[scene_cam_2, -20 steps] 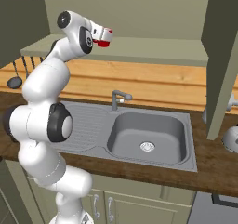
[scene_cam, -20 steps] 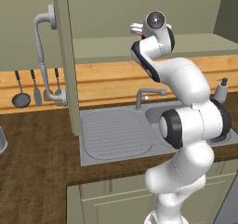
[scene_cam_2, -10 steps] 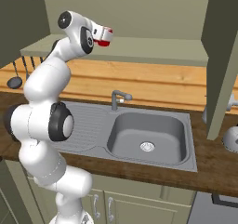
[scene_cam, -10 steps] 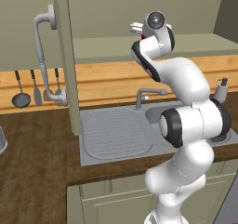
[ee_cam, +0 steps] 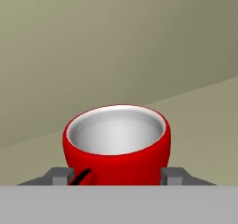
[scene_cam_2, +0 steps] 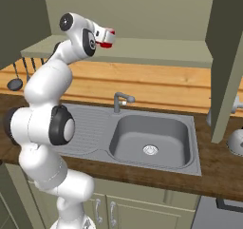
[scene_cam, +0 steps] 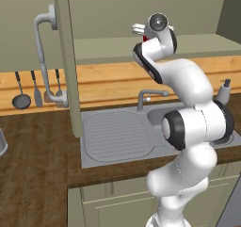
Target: Pick the kettle from the counter and place it on the tray. Then pick the mug from the cabinet and place it on the tray. Then close the cabinet doors.
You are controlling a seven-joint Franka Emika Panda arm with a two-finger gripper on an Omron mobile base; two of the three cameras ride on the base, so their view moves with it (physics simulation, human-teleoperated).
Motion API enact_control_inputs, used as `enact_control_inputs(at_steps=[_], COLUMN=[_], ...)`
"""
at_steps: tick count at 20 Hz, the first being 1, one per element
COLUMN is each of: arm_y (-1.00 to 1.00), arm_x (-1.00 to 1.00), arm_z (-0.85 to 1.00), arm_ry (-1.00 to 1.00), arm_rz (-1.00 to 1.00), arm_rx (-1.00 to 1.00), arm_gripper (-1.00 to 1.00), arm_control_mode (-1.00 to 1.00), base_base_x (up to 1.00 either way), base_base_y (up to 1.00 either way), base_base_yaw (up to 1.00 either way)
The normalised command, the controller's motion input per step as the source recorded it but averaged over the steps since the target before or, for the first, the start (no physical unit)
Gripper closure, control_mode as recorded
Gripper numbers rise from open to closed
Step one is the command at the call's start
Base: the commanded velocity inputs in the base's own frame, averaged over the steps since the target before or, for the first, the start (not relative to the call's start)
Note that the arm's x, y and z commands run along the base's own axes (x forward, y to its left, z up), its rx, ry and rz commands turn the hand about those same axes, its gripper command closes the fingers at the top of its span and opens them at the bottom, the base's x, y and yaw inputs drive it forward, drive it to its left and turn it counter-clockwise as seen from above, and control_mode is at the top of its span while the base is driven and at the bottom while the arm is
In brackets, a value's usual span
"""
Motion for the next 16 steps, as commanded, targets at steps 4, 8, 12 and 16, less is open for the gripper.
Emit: enact_control_inputs(at_steps=[4, 8, 12, 16], arm_y=[0.0, -0.03, -0.11, -0.02], arm_x=[-0.17, -0.61, -0.86, -0.99], arm_z=[-0.17, -0.01, 0.0, 0.0], arm_ry=[-0.01, -0.03, -0.06, -0.12], arm_rz=[0.0, 0.0, 0.04, 0.13], arm_rx=[0.0, 0.0, 0.0, -0.06], arm_gripper=[1.0, 1.0, 1.0, 1.0], arm_control_mode=[-1.0, -1.0, -1.0, -1.0], base_base_x=[0.0, 0.0, 0.0, 0.0], base_base_y=[0.0, 0.0, 0.0, 0.0], base_base_yaw=[0.0, 0.0, 0.0, 0.0])
